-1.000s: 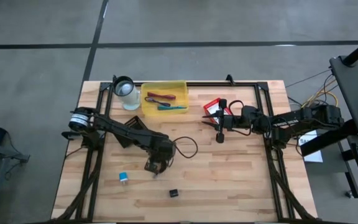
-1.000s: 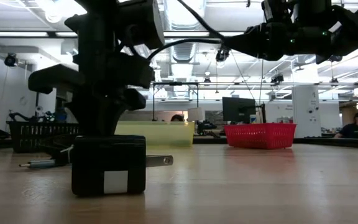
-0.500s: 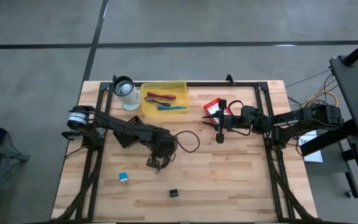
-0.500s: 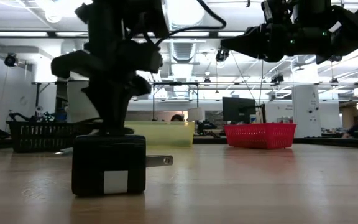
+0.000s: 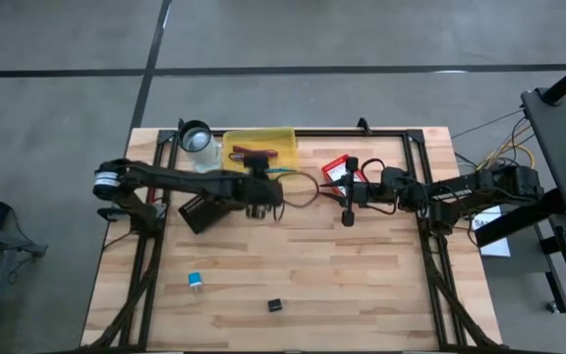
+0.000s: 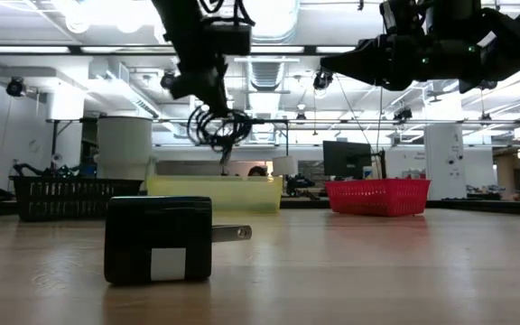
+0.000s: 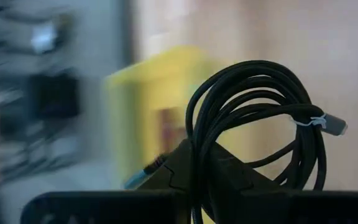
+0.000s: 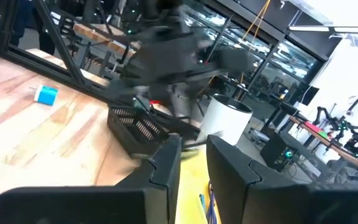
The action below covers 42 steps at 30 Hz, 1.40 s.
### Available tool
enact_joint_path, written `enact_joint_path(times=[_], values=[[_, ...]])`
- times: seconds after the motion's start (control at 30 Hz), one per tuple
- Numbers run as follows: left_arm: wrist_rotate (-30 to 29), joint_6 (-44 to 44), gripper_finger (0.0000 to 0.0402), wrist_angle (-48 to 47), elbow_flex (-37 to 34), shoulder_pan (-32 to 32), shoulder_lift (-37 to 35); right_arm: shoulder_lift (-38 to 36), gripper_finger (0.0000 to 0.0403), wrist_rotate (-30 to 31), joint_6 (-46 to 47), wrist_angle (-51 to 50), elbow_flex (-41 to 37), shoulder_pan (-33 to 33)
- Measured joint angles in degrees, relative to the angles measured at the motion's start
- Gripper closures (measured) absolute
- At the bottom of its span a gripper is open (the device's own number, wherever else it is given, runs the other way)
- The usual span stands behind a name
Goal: Pick and place items into bin
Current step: Put the black charger cable into the yellow bin, then put the blue charger adapter into the black bin
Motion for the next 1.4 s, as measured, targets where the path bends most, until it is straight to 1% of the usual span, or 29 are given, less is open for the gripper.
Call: enact_joint_path(times=[0.07,0.13,0.17,0.23,0.47,0.63,0.7,0.9,1.1,1.27,1.4], values=[[-6.7,0.3,0.0391,2.5,-0.2,2.0,-1.0,0.0,0.0337,0.0,0.0,0.0,0.0,0.0],[-12.1,0.3,0.0391,5.1,-0.4,4.4,-1.7,0.0,0.0335,0.0,0.0,0.0,0.0,0.0],[-13.9,0.3,0.0391,5.8,-0.4,5.7,-2.0,0.0,0.0334,0.0,0.0,0.0,0.0,0.0],[-14.7,0.3,0.0391,6.6,-0.4,8.5,-2.3,0.0,0.0332,0.0,0.0,0.0,0.0,0.0],[-12.1,1.8,0.0391,7.1,-0.5,17.7,-2.6,0.0,0.0328,0.0,-0.2,0.0,0.0,0.0],[-4.1,1.9,0.0389,8.7,-0.5,21.7,-2.2,0.0,0.0331,0.0,-0.3,0.0,0.0,0.0],[-2.9,2.2,0.0383,10.2,-0.6,22.4,-1.7,0.0,0.0334,0.0,-0.6,0.0,0.0,0.0],[-2.6,3.8,0.0356,13.0,-0.7,23.0,-1.3,0.0,0.0332,0.0,-0.6,-0.1,0.0,0.0],[-2.3,7.5,0.0331,13.2,-0.7,23.0,-1.1,0.0,0.0325,0.0,-0.6,-0.2,0.0,0.0],[1.6,7.5,0.0306,13.2,-0.8,23.0,-1.0,0.0,0.033,0.0,-0.6,-0.2,0.0,0.0],[1.7,7.5,0.0286,13.1,-0.8,23.0,-1.0,0.0,0.0335,0.0,-0.6,-0.2,0.0,0.0]])
